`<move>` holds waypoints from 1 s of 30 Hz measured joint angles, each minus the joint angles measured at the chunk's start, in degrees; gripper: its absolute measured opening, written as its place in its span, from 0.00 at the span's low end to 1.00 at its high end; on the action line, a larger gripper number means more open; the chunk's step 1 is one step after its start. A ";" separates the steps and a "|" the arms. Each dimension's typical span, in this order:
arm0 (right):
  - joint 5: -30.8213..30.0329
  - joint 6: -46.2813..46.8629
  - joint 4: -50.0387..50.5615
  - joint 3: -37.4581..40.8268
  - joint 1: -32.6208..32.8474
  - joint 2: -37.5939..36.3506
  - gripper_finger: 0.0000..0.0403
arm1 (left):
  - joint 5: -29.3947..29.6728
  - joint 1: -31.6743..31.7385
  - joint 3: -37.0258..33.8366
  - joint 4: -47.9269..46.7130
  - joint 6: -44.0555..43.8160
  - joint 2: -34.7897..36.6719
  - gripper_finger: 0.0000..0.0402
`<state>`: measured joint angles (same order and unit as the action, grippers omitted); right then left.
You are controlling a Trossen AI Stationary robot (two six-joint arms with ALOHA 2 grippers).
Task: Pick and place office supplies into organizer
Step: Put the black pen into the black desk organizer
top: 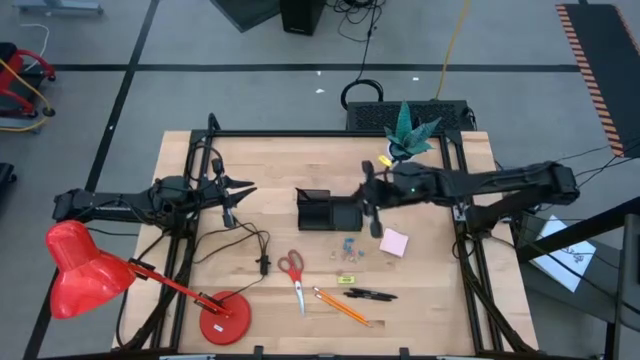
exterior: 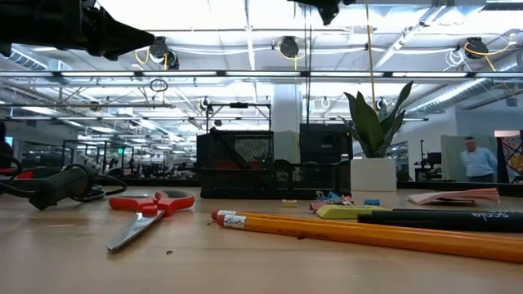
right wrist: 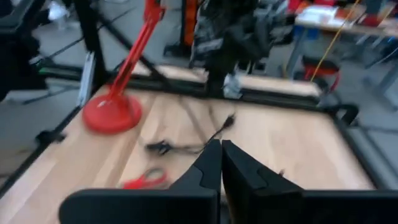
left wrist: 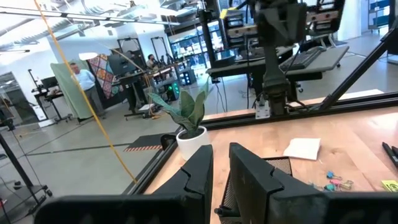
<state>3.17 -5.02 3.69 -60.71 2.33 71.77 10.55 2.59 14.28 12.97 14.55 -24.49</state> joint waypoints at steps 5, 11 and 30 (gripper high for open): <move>-0.02 4.69 4.93 3.20 7.22 0.62 0.00 | 0.00 0.00 0.00 0.00 0.00 0.00 0.16; -13.35 11.89 2.30 10.58 19.04 2.63 0.00 | 0.00 0.00 0.00 0.00 0.00 0.01 0.16; -15.52 29.93 -20.32 16.05 29.95 22.55 0.00 | 0.02 0.00 0.00 -0.80 -0.31 0.00 0.16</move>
<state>-12.35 24.91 -16.63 -44.66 32.28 94.32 10.57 2.59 14.28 12.17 14.24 -24.49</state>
